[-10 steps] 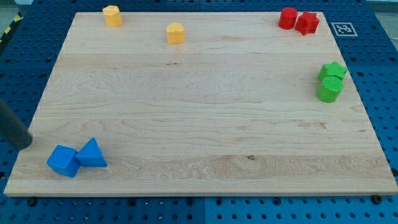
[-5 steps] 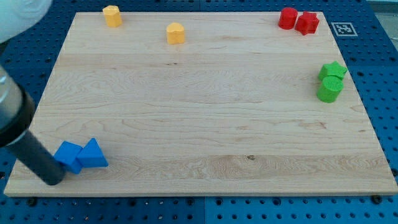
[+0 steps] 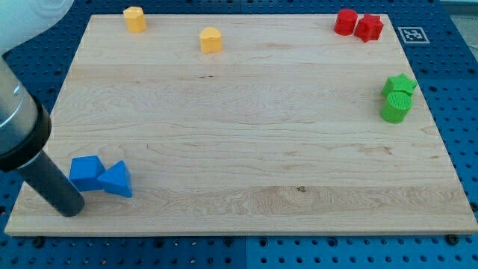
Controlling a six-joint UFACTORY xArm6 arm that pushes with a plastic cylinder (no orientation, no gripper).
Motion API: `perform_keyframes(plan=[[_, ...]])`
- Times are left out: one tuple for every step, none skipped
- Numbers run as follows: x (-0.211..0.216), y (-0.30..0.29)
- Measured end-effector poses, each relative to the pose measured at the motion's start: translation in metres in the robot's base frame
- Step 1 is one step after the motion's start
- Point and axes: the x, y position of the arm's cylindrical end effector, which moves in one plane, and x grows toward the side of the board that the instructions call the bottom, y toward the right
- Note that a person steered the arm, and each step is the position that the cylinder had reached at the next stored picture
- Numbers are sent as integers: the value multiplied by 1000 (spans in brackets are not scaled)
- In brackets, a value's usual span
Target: Move the blue cube towards center left
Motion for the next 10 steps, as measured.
perform_keyframes(plan=[[-15, -2], [-27, -2], [-45, 5], [-58, 34], [-80, 75], [-105, 92], [-90, 102], [-83, 92], [-95, 64], [-96, 47]])
